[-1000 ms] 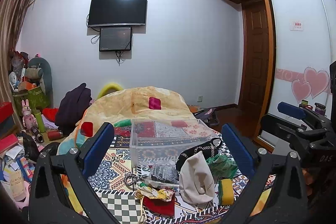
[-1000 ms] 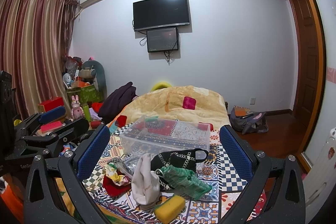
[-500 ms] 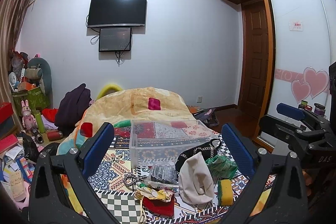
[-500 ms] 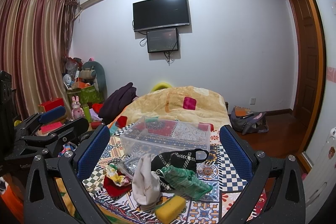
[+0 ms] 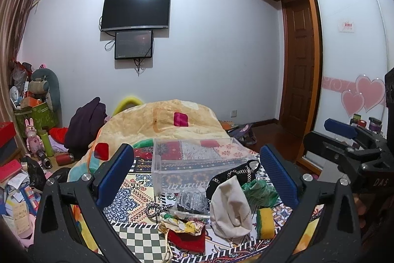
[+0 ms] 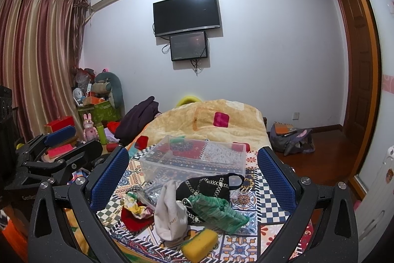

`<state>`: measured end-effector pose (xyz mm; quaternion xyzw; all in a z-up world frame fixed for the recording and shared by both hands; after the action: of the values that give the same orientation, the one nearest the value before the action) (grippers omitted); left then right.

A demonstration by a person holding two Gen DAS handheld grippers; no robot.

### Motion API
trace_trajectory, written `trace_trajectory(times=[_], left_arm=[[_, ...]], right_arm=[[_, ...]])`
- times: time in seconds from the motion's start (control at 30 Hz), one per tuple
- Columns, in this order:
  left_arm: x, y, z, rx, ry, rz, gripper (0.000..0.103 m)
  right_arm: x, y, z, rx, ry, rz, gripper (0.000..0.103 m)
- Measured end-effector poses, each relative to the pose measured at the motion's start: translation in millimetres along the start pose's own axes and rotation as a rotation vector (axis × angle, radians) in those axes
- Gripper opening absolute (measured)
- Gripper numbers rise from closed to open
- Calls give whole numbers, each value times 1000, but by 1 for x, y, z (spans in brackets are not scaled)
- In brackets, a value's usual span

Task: Organize soft objects
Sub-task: 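Grasp the yellow sponge with the right tool while the left tool grasps the floral scrunchie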

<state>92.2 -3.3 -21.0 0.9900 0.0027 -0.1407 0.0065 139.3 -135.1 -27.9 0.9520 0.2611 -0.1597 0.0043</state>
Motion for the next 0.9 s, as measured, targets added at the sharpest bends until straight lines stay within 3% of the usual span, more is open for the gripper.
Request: trace_trajectory(times=[0.23, 0.53, 0.63, 0.73, 0.9], left_arm=[[23, -4, 31, 21, -152, 15, 103], [53, -1, 85, 7, -318, 47, 103], [62, -10, 101, -19, -366, 27, 101], [71, -21, 119, -40, -435, 16, 89], [82, -38, 147, -83, -518, -8, 81]], right_arm=[[16, 11, 20, 1, -113, 8, 103], [40, 32, 88, 30, -357, -4, 103], [44, 35, 106, 63, -420, -30, 98], [49, 34, 123, 86, -486, -56, 88], [59, 28, 146, 118, -570, -108, 70]])
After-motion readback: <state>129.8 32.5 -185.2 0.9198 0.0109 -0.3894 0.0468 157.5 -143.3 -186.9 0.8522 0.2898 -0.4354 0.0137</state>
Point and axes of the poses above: each gripper's, at about its wrist camera, not at the fingertips, and x roughly the way its jaws point, y to its right, z to its underside, the point moved 10 cm from there along x, roughly the way its jaws point, and after that the axes turned 2 degrees about -y, right-handed, at the moved point
